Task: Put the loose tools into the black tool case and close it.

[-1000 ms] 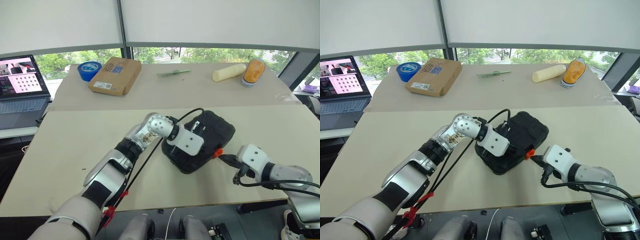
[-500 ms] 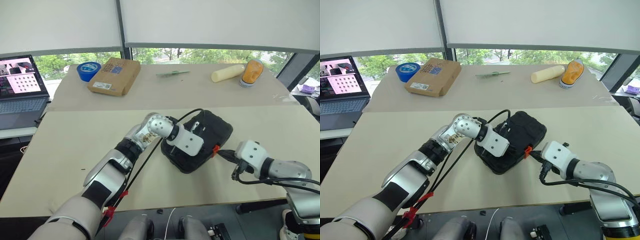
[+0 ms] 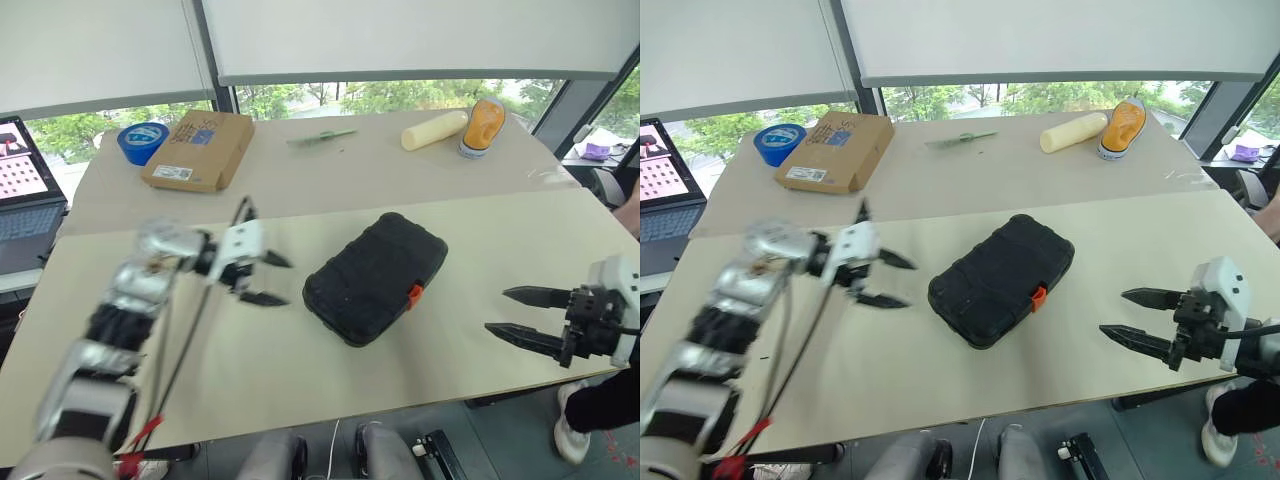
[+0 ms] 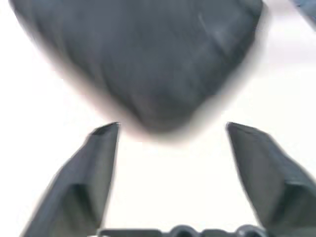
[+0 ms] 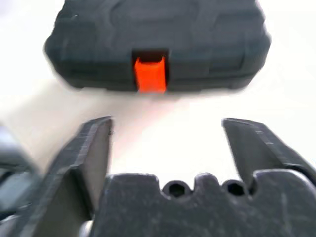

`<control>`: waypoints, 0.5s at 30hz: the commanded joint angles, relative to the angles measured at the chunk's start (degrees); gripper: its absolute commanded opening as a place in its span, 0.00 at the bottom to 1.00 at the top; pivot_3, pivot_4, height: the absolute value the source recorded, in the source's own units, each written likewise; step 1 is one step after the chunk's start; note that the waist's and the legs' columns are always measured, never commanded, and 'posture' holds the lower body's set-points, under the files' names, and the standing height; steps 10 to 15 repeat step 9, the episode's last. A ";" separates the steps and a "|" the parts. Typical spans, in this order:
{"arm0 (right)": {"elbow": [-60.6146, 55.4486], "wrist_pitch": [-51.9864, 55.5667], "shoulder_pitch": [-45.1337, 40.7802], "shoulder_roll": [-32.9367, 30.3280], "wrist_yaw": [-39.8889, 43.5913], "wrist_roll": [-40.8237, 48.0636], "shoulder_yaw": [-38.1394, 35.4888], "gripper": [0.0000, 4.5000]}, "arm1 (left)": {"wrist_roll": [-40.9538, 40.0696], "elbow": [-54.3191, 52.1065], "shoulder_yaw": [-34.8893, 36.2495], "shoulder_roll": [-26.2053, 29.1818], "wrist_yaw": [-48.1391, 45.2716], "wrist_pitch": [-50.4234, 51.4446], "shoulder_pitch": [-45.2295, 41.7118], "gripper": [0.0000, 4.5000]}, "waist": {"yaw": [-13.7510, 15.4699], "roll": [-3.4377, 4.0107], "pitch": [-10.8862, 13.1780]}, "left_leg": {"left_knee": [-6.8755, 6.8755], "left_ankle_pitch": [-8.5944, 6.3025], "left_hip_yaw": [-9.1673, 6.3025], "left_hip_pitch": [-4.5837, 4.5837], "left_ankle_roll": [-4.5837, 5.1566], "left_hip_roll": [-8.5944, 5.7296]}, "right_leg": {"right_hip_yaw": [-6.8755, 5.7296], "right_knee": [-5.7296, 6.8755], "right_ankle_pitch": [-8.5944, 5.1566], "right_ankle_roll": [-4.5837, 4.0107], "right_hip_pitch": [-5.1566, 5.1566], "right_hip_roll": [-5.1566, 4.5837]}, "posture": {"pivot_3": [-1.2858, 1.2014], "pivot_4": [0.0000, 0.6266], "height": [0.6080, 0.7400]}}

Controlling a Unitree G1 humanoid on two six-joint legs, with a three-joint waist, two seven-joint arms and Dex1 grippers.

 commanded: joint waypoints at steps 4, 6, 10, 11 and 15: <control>5.95 -1.68 -1.25 -5.43 8.34 0.78 -2.68 1.00 | -10.41 -14.61 16.23 14.49 -2.47 10.27 15.46 0.98 | 1.12 0.21 0.58 | -0.09 0.05 0.02 -0.10 -0.12 -0.02 | -0.01 -0.09 -0.01 -0.03 -0.15 -0.10 | 0.52 0.24 0.98; 6.82 -1.93 -2.33 -5.60 8.59 0.76 -2.39 1.00 | -13.56 -18.09 20.46 15.04 -0.72 13.30 19.82 0.98 | 1.74 0.27 0.63 | -0.12 -0.11 0.03 -0.10 -0.45 -0.02 | -0.04 -0.15 -0.03 -0.04 -0.18 -0.13 | 0.52 0.24 0.98; 7.15 -1.35 -4.30 -4.80 7.43 0.97 -1.28 1.00 | -16.12 -21.44 23.31 14.06 2.45 15.28 23.48 0.98 | 2.10 0.28 0.64 | -0.10 -0.18 0.04 -0.12 -0.60 -0.03 | -0.07 -0.25 -0.02 -0.04 -0.28 -0.17 | 0.52 0.24 0.98; 7.15 -1.35 -4.30 -4.80 7.43 0.97 -1.28 1.00 | -16.12 -21.44 23.31 14.06 2.45 15.28 23.48 0.98 | 2.10 0.28 0.64 | -0.10 -0.18 0.04 -0.12 -0.60 -0.03 | -0.07 -0.25 -0.02 -0.04 -0.28 -0.17 | 0.52 0.24 0.98; 7.15 -1.35 -4.30 -4.80 7.43 0.97 -1.28 1.00 | -16.12 -21.44 23.31 14.06 2.45 15.28 23.48 0.98 | 2.10 0.28 0.64 | -0.10 -0.18 0.04 -0.12 -0.60 -0.03 | -0.07 -0.25 -0.02 -0.04 -0.28 -0.17 | 0.52 0.24 0.98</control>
